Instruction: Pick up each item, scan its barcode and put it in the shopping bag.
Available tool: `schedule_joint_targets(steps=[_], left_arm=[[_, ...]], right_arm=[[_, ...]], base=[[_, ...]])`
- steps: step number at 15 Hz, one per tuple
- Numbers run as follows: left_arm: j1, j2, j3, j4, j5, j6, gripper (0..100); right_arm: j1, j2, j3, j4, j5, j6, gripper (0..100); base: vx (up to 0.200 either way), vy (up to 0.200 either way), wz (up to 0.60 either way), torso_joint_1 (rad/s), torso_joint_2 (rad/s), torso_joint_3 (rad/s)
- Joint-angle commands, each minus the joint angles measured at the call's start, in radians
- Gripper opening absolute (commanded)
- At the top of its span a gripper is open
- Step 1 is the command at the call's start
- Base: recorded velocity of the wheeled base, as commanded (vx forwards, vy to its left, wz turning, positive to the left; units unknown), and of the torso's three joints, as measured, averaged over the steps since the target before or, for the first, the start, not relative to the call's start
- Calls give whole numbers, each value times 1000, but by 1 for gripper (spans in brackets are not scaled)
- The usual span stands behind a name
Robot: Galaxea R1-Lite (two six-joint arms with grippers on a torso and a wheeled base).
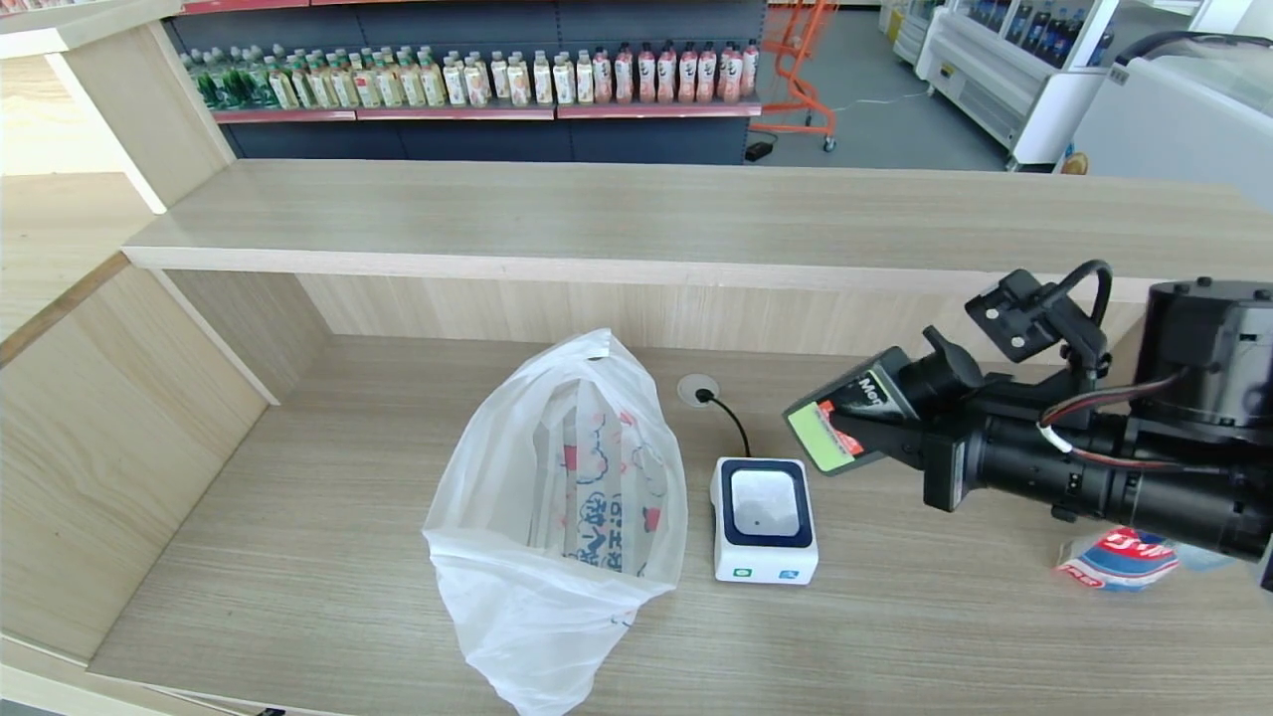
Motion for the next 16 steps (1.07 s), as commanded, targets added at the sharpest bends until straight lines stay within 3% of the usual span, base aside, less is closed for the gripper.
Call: schedule_joint_targets(steps=[1, 8, 10, 12, 16], left_arm=[[0, 0, 0, 0, 1, 0, 100], [0, 0, 0, 0, -1, 4, 100], [0, 1, 0, 0, -1, 3, 100], [0, 0, 0, 0, -1, 3, 100], [0, 0, 0, 0, -1, 1, 100]], right_arm=[[-29, -97, 58, -1, -1, -21, 0], [-20, -182, 125, 1, -1, 66, 0], [-20, -192, 128, 2, -1, 81, 0], [-20, -223, 153, 4, -1, 103, 0], [-18, -246, 173, 8, -32, 292, 0]], base=[[0, 0, 0, 0, 0, 0], [0, 0, 0, 0, 0, 0], [-200, 0, 0, 5, 5, 2], [0, 0, 0, 0, 0, 0], [0, 150, 0, -2, -3, 3]])
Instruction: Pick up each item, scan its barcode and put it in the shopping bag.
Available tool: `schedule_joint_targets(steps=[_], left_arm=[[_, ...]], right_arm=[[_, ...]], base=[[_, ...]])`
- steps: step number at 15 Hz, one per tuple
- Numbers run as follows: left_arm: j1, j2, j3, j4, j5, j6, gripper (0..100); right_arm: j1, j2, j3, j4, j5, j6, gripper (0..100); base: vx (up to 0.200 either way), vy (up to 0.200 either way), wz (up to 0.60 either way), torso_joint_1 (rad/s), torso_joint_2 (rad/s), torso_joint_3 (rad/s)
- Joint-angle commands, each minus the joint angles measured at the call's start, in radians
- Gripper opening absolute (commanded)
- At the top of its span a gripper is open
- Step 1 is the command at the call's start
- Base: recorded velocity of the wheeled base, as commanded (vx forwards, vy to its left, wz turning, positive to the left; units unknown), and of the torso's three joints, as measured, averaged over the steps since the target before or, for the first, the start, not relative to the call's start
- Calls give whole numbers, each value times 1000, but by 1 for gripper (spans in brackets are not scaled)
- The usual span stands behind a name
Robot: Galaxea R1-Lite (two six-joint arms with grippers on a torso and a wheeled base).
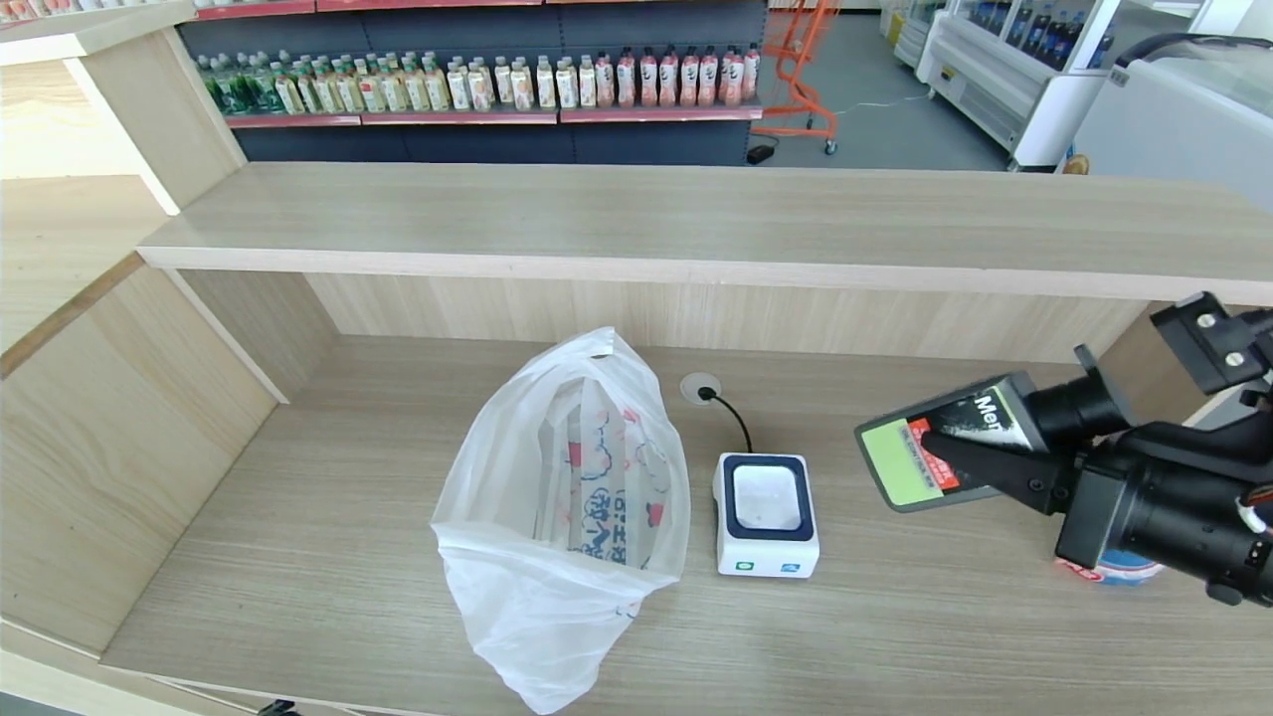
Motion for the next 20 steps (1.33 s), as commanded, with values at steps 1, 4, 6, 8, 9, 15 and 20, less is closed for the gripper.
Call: schedule_joint_targets(steps=[1, 4, 6, 8, 9, 15, 20], left_arm=[[-2, 0, 0, 0, 2, -1, 100], [-2, 0, 0, 0, 0, -2, 100], [-2, 0, 0, 0, 2, -2, 100], [-2, 0, 0, 0, 2, -2, 100], [-2, 0, 0, 0, 2, -2, 100], [-2, 0, 0, 0, 2, -2, 100], [-2, 0, 0, 0, 2, -2, 100]], right_arm=[[0, -3, 4, 6, -36, 66, 0], [20, 7, 1, 44, -42, 166, 0], [54, 6, 10, 82, -43, 193, 0], [72, 41, 16, 107, -46, 192, 0], [80, 70, 14, 107, -48, 190, 0], [170, 303, 4, 48, -132, 11, 0], [241, 596, -65, -294, -121, -58, 0]], base=[[0, 200, 0, 7, 2, 2], [0, 133, 0, 13, 3, -2], [0, 0, 0, 0, 0, 0], [0, 0, 0, 0, 0, 0], [0, 0, 0, 0, 0, 0], [0, 0, 0, 0, 0, 0], [0, 0, 0, 0, 0, 0]])
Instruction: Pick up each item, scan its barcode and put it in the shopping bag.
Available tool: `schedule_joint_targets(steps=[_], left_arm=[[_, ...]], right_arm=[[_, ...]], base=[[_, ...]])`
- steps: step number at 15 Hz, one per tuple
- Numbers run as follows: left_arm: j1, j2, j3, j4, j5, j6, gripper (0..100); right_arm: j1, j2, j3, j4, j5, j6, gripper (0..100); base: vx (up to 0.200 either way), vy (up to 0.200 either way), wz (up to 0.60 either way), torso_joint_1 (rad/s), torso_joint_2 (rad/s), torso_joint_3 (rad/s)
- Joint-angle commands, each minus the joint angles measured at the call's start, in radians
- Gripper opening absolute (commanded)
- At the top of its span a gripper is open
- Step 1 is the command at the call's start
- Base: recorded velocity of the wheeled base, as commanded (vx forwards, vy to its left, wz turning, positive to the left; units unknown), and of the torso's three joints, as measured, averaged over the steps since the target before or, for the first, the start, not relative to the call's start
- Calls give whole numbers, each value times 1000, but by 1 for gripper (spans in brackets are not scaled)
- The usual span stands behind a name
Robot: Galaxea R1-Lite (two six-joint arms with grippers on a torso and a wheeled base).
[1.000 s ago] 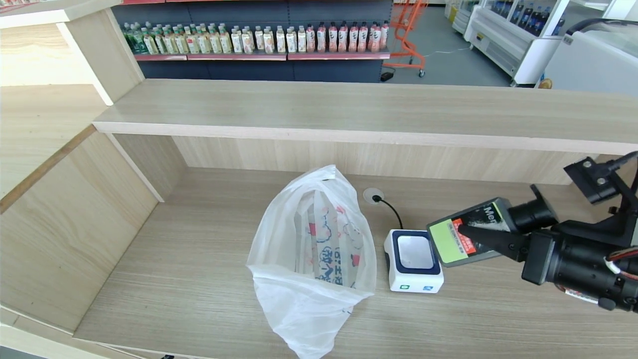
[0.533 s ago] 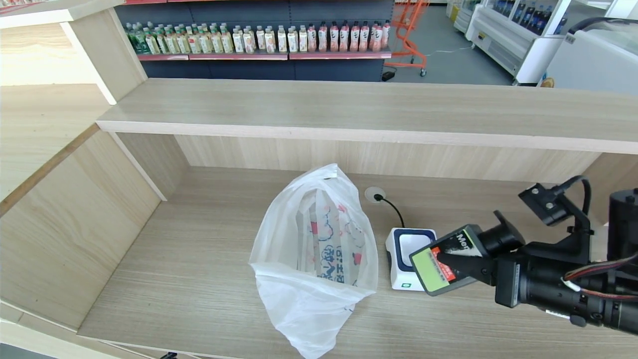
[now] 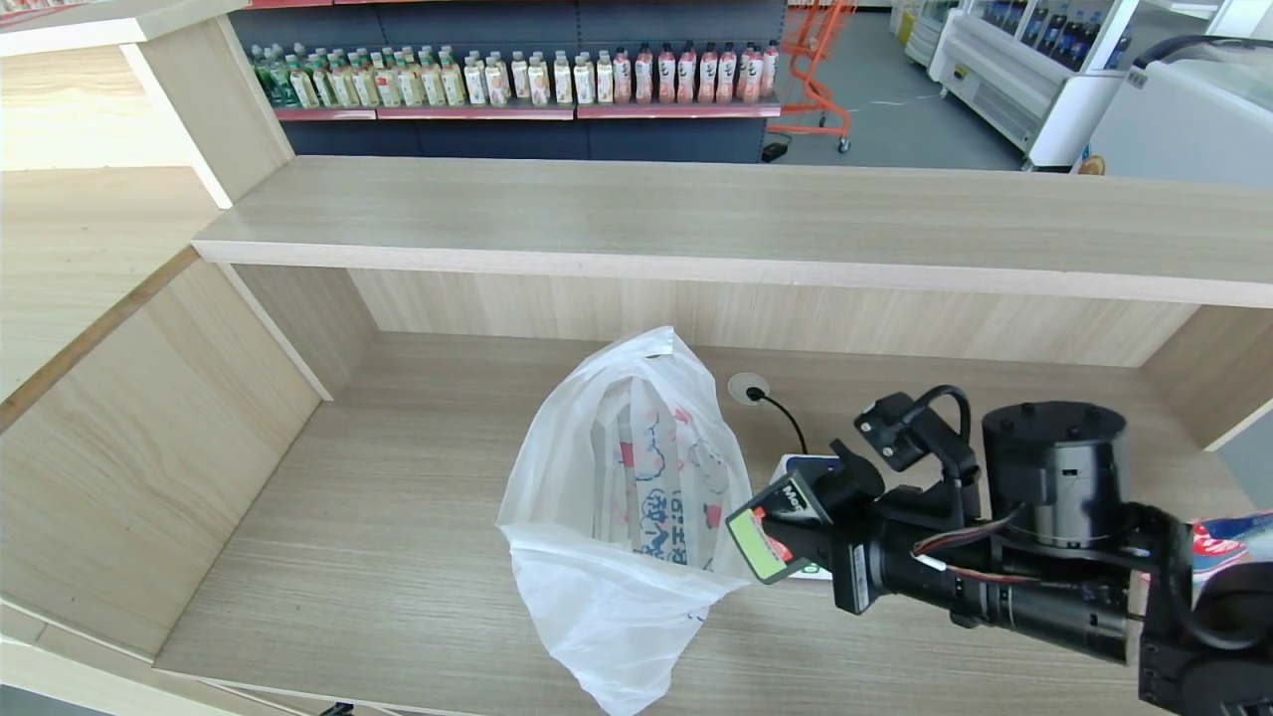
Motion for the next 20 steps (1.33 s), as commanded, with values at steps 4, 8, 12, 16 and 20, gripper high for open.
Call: schedule_joint_targets(steps=[4, 8, 12, 16, 20], left_arm=[[0, 0, 0, 0, 1, 0, 100], [0, 0, 0, 0, 1, 0, 100], [0, 0, 0, 0, -1, 0, 100], [0, 0, 0, 0, 1, 0, 100], [0, 0, 0, 0, -1, 0, 100]], right_arm=[[9, 325, -91, -243, 30, -40, 0], [9, 440, -224, -243, 30, -71, 0], [9, 469, -272, -243, 33, -97, 0], [10, 406, -301, -235, 47, 48, 100], [-11, 201, -254, -186, 73, 199, 100]], base=[[0, 0, 0, 0, 0, 0], [0, 0, 0, 0, 0, 0], [0, 0, 0, 0, 0, 0], [0, 0, 0, 0, 0, 0], [0, 0, 0, 0, 0, 0]])
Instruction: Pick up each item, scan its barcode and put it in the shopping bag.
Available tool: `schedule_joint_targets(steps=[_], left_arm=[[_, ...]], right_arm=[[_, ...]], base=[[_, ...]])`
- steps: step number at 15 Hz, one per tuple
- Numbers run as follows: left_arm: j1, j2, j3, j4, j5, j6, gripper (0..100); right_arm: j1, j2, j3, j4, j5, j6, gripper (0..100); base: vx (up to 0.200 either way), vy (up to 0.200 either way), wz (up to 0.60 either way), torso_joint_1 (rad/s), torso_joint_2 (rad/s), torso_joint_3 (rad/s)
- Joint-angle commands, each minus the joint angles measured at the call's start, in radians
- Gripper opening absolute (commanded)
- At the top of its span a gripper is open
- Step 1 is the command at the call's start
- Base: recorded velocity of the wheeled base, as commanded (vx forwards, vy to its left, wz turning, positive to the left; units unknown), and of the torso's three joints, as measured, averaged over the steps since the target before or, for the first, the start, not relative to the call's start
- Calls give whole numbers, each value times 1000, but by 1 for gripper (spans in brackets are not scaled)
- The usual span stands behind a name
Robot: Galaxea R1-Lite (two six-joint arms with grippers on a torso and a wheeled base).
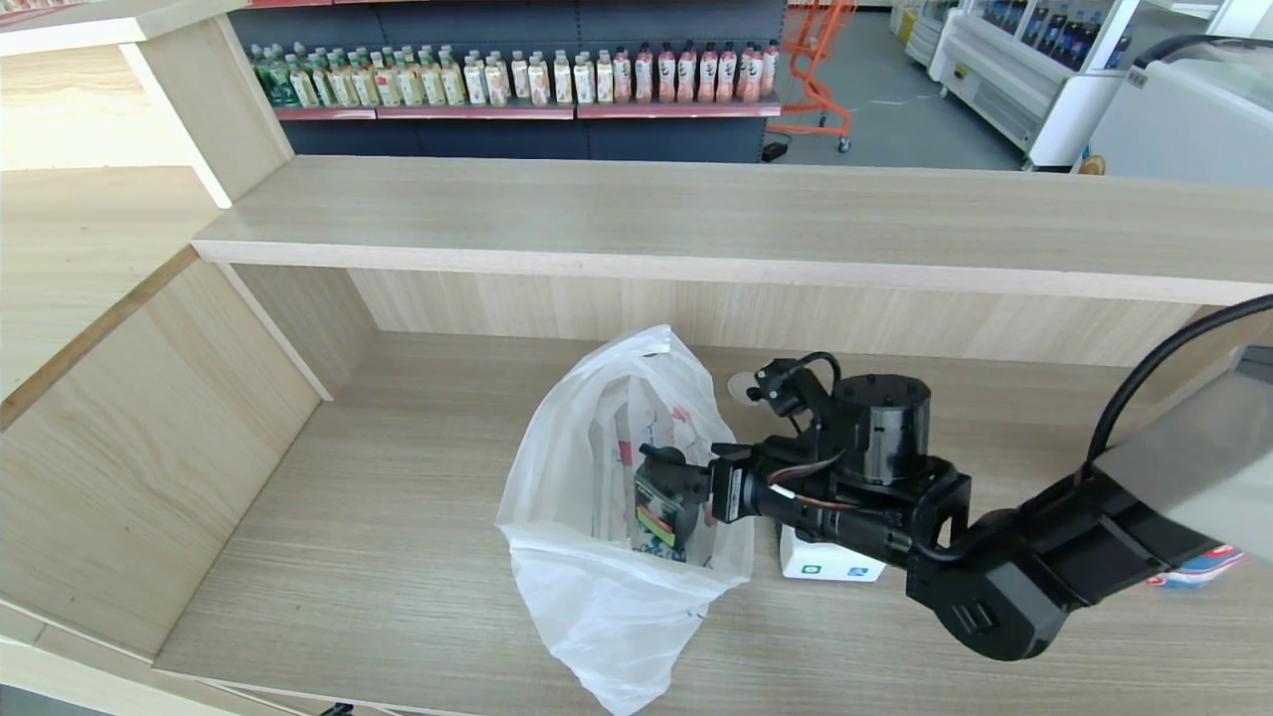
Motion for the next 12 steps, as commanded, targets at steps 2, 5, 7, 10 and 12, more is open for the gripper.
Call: schedule_joint_targets(steps=[2, 5, 7, 10, 12], left_arm=[[0, 0, 0, 0, -1, 0, 100], [0, 0, 0, 0, -1, 0, 100], [0, 0, 0, 0, 1, 0, 100], [0, 0, 0, 0, -1, 0, 100], [0, 0, 0, 0, 1, 0, 100]], right_arm=[[-17, -321, 140, 99, 4, 26, 100], [-34, -598, 308, 152, -1, 30, 100], [-121, -706, 331, 248, -1, -115, 100], [-175, -772, 348, 282, -1, -154, 100], [-218, -793, 350, 337, -2, -154, 100]], base=[[0, 0, 0, 0, 0, 0], [0, 0, 0, 0, 0, 0], [0, 0, 0, 0, 0, 0], [0, 0, 0, 0, 0, 0], [0, 0, 0, 0, 0, 0]])
